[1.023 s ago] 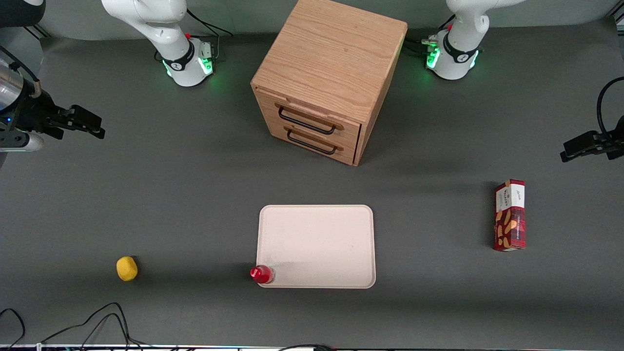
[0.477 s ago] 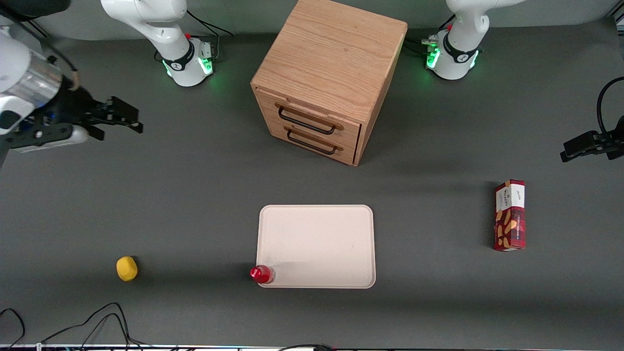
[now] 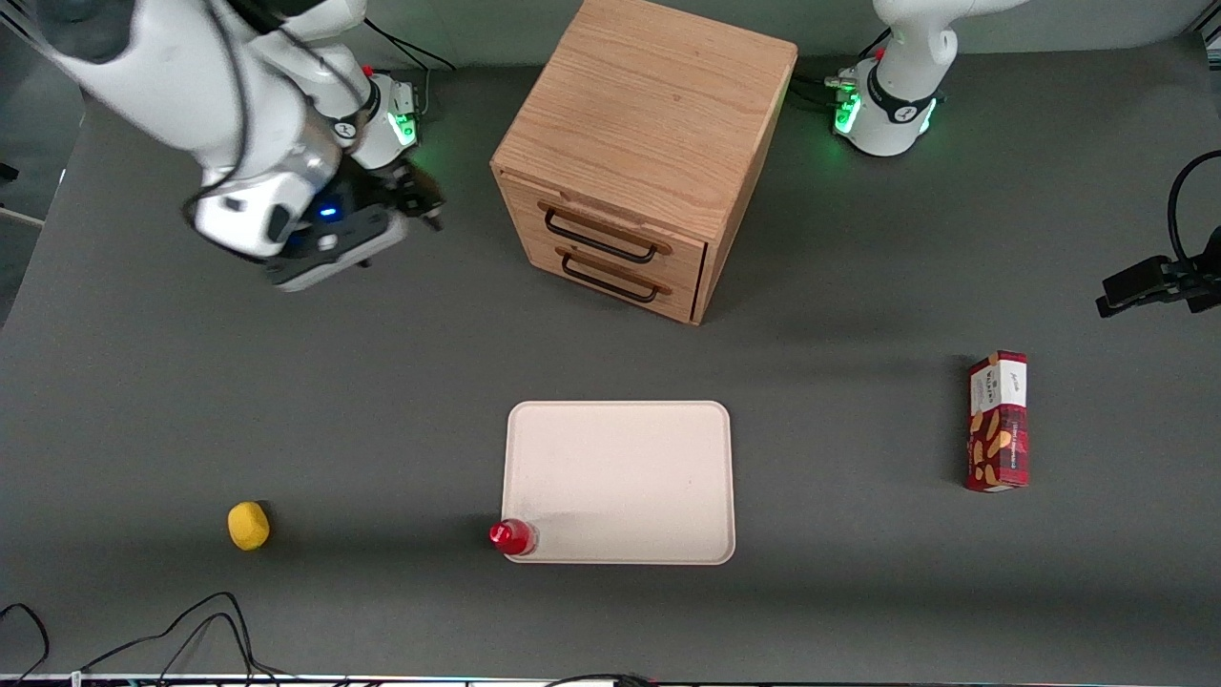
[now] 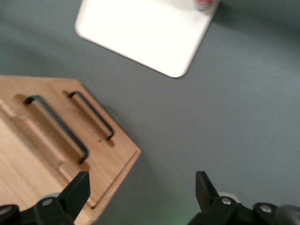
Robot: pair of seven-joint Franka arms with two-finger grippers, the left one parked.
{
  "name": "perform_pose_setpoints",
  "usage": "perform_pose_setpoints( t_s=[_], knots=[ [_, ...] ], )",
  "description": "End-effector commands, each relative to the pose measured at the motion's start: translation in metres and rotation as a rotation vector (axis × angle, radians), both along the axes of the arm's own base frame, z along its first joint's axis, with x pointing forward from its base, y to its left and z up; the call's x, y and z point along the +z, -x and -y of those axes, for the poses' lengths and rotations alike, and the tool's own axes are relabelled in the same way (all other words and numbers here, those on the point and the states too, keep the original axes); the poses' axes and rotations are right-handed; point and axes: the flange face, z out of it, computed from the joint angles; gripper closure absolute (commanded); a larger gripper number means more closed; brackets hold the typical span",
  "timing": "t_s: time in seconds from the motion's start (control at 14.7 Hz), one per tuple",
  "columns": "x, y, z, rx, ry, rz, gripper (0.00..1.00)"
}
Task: Open upper drawer
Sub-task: 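Move the right gripper to the upper drawer's black handle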
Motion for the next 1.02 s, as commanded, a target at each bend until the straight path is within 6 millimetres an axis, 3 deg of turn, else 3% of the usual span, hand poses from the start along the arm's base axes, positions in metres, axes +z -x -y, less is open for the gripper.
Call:
perform_pose_setpoints(
  t_s=[0.0, 0.14, 0.27, 0.55, 0.68, 0.95],
  knots=[
    [-0.007, 0.012, -0.057, 0.124, -0.037, -0.027, 0.0],
    [-0.023, 0.023, -0.089, 0.226, -0.05, -0.051, 0.0],
    [-0.031, 0.026, -0.103, 0.385, -0.082, -0.028, 0.0],
    [-0.047, 0.015, -0.116, 0.668, -0.08, 0.095, 0.0],
    [-0.048, 0.016, -0.121, 0.682, -0.093, 0.112, 0.0],
    [-0.07, 0.019, -0.126, 0.707, -0.087, 0.083, 0.0]
  ],
)
